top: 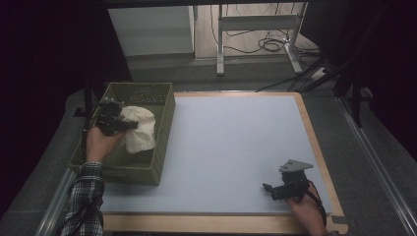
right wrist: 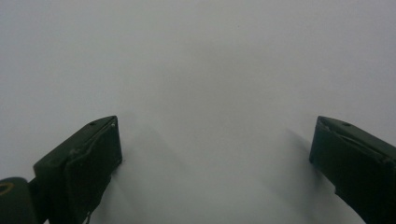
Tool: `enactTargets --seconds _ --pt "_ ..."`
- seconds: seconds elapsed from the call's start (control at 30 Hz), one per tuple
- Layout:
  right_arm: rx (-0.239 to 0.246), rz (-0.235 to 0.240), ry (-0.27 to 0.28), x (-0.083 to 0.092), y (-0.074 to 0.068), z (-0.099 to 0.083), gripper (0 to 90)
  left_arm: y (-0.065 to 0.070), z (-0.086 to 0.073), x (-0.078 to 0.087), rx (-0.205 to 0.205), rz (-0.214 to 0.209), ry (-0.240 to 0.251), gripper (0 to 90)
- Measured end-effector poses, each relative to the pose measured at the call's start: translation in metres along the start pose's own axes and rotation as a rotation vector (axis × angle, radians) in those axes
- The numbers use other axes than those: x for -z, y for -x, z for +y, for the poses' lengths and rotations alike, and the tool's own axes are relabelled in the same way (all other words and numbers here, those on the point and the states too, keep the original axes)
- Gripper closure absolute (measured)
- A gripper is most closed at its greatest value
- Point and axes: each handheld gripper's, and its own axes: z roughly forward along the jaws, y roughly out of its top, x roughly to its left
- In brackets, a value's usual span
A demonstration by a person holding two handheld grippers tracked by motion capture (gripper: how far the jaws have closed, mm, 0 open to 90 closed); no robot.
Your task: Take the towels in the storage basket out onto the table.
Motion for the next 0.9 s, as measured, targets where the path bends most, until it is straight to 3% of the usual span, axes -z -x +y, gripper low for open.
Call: enactTargets --seconds 0.3,0.63,0.9 --pt "0.0 0.0 -0.001 0.0 0.0 0.0 2.4 0.005 0.007 0.032 -0.007 -0.004 0.055 69.8" --pt "0.0 0.0 -0.001 0.0 0.0 0.0 2.4 0.009 0.011 0.051 -0.018 0.007 0.083 69.6" --pt "0.0 0.0 -0.001 0.0 0.0 0.0 2.4 0.02 0.019 0.067 -0.04 -0.016 0.115 69.3"
